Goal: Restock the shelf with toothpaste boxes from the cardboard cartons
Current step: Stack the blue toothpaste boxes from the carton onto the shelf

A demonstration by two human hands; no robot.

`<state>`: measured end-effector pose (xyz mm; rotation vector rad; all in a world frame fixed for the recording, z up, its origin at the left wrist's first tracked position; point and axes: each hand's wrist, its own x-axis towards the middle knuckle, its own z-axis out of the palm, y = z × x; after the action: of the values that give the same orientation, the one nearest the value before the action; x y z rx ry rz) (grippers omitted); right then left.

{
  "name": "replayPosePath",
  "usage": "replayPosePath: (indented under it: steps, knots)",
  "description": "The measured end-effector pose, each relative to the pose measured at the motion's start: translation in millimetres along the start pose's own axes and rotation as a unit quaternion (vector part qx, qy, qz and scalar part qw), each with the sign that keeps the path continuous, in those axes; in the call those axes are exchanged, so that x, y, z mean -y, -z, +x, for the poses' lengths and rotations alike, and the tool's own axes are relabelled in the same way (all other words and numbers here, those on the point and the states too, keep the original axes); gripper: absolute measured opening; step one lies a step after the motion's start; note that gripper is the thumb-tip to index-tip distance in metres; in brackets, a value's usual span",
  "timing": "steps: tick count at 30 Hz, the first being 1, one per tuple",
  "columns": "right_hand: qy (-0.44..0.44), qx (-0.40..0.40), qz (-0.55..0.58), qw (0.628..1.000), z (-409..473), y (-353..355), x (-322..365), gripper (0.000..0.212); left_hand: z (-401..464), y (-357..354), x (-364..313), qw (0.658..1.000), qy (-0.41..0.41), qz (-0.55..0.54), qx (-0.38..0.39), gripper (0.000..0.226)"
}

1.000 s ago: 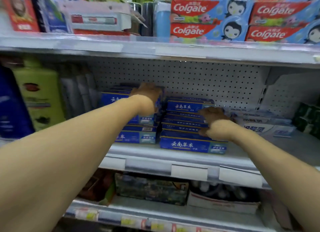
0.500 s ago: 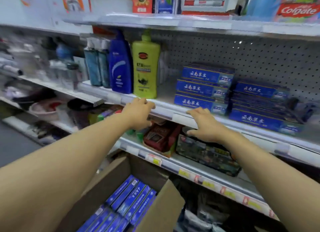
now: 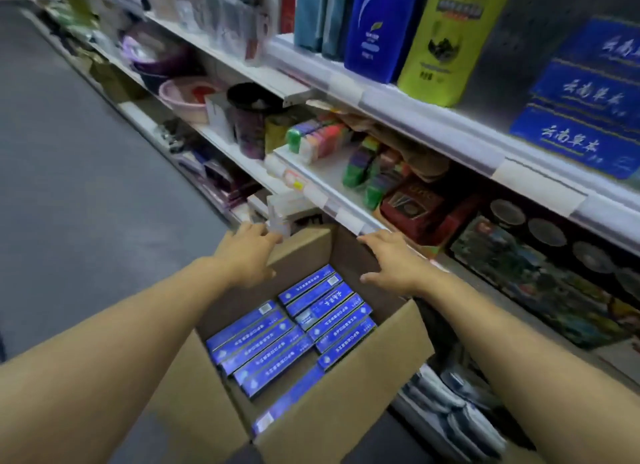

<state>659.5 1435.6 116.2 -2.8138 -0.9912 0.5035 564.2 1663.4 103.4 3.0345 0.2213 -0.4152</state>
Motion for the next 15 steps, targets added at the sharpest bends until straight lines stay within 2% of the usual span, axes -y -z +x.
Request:
replayPosePath:
  steps: [7,15]
  knots:
    - [0.032,0.098,0.017,0.995,70,-80,-5,0.074,16,-99,30,0.994,0.061,-0.018,0.091,0.067]
    - [0.059,0.186,0.037,0.980,125,-182,-36,0.071,42,-228,5,0.973,0.083,-0.068,0.204,0.064]
